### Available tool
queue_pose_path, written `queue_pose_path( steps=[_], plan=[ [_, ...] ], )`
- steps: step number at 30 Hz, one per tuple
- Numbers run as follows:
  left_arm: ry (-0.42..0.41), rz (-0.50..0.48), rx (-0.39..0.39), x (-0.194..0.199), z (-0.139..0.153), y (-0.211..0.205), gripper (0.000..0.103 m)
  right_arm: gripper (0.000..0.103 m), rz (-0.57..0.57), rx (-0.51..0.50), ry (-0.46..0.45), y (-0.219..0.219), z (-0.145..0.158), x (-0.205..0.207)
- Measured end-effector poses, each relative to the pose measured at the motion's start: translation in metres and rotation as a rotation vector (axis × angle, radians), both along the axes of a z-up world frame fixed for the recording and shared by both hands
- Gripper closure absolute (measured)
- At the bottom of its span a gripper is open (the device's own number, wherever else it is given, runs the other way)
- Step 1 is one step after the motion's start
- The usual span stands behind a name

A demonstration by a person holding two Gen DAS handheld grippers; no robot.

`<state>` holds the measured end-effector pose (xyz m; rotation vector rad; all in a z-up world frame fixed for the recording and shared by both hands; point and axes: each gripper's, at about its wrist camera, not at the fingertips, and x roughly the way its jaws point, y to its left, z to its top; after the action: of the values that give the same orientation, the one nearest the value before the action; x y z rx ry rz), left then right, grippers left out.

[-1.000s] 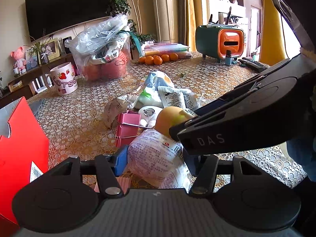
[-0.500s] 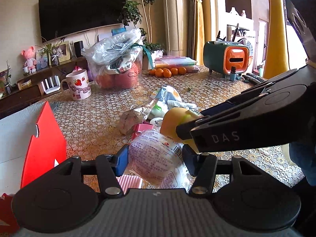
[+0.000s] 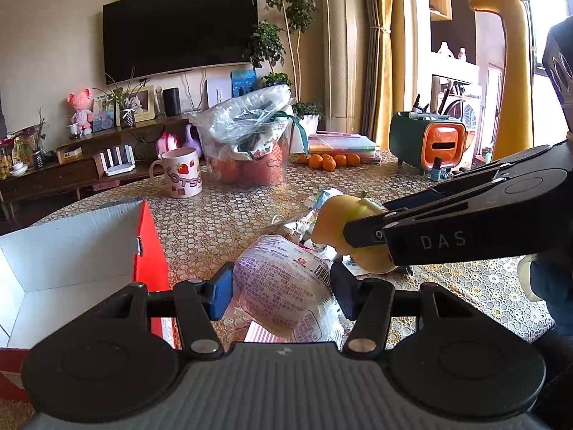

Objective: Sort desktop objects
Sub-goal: 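Carry the white bag and yellow toy with both tools over the red box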

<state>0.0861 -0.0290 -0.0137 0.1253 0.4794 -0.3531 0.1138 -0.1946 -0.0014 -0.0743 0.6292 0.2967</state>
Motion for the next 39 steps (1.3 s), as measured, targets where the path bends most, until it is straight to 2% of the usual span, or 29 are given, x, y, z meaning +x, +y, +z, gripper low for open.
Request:
queue_pose_path(
  steps=[10, 18, 29, 39],
  plan=[
    [-0.032, 0.067, -0.025, -0.015, 0.032, 0.037, 0.047, 0.066, 0.085, 0.029, -0.057, 0.034, 0.035, -0.01],
    [-0.05, 0.147, -0.038, -0.017, 0.05, 0.086, 0.047, 0.066, 0.175, 0.041, -0.079, 0.074, 0.053, -0.006],
    [-0.009, 0.266, -0.051, 0.0, 0.057, 0.163, 0.047, 0.066, 0.271, 0.019, -0.087, 0.129, 0.059, 0.013],
    [0.023, 0.314, 0.012, 0.027, 0.059, 0.209, 0.047, 0.066, 0.328, -0.028, -0.075, 0.165, 0.053, 0.03]
  ],
)
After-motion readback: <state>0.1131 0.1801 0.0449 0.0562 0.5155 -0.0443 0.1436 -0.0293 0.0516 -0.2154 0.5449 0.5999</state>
